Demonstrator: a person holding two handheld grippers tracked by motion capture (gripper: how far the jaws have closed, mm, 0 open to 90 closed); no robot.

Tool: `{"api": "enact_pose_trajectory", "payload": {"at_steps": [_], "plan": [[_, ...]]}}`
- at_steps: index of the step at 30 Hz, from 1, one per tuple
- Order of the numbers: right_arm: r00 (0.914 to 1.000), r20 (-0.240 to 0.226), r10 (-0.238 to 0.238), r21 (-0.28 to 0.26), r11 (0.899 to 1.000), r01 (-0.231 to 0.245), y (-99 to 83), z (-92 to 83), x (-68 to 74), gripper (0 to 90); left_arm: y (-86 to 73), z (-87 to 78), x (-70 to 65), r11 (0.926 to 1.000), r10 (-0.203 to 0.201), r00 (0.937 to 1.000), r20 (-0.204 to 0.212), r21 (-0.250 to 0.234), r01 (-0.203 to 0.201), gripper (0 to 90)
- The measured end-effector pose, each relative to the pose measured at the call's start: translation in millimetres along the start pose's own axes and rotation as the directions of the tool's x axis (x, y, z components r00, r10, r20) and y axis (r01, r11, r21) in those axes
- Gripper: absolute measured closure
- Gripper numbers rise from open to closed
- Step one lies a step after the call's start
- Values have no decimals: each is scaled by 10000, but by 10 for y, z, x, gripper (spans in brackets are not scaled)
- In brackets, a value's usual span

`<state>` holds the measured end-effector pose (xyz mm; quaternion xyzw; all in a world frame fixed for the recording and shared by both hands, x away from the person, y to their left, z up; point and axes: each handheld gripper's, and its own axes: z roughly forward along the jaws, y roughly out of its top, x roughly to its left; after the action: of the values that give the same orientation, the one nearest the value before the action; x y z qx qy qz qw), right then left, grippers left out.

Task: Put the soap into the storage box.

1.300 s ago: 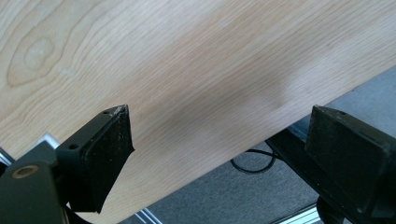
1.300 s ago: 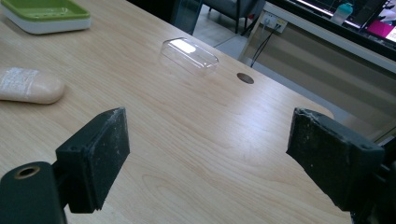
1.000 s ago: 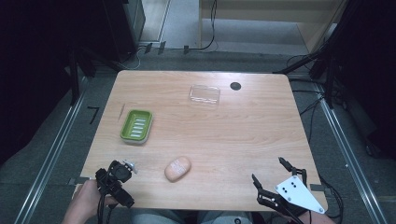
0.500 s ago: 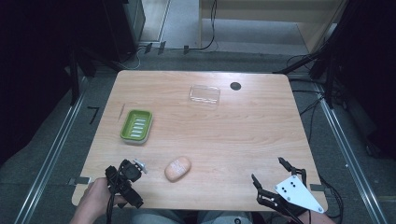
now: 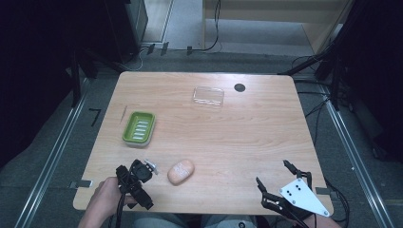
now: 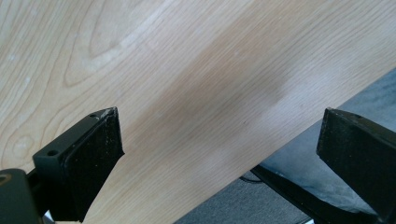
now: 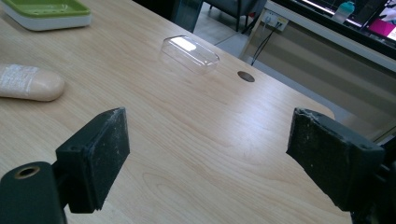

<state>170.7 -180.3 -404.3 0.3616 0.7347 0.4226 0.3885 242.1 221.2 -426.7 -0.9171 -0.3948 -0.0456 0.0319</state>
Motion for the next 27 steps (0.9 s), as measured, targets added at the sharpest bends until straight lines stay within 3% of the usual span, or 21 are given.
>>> {"api": "enact_pose_trajectory", "payload": {"at_steps": [15,27], "plan": [[10000,-14,0,47,10000,0,0,3,-3,133,212,-88,-77,9982,320,9993,208,-514,-309,0],[9999,1,106,12,9999,-106,-10,1,-22,133,496,-94,-143,9950,454,9986,266,-897,-429,0]]}}
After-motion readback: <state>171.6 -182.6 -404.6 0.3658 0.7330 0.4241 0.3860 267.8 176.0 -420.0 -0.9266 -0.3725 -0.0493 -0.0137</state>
